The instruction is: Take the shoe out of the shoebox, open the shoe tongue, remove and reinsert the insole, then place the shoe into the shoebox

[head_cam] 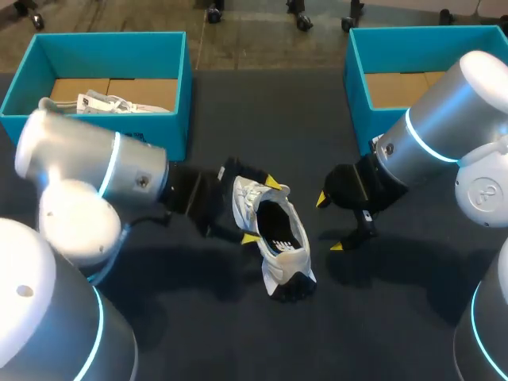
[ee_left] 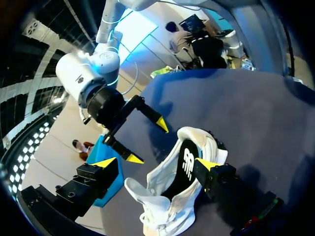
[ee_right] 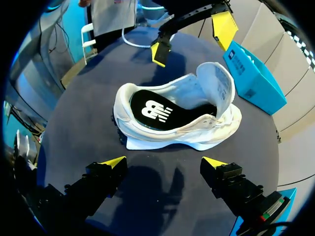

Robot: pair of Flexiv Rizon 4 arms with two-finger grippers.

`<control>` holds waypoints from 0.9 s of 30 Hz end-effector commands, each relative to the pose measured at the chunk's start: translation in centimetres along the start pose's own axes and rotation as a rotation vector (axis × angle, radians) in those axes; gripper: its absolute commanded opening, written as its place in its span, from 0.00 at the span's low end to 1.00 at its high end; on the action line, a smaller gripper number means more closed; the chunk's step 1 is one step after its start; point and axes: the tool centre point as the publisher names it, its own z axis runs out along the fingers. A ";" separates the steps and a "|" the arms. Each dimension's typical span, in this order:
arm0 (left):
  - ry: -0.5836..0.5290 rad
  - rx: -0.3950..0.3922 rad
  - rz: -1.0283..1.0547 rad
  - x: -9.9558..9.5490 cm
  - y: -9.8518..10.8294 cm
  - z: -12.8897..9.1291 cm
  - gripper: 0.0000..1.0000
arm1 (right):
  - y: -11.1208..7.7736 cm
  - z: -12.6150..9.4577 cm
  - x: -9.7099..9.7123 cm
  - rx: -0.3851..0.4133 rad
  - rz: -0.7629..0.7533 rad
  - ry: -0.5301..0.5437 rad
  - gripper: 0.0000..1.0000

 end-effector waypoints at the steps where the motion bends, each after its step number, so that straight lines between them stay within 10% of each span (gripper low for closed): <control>1: 0.157 0.025 0.008 -0.9 0.4 -0.9 1.00 | 0.0 0.0 0.1 0.000 0.000 -0.002 1.00; 27: 0.523 0.154 0.109 -5.1 0.4 -4.4 1.00 | -3.0 -3.7 -0.4 0.008 0.080 0.055 1.00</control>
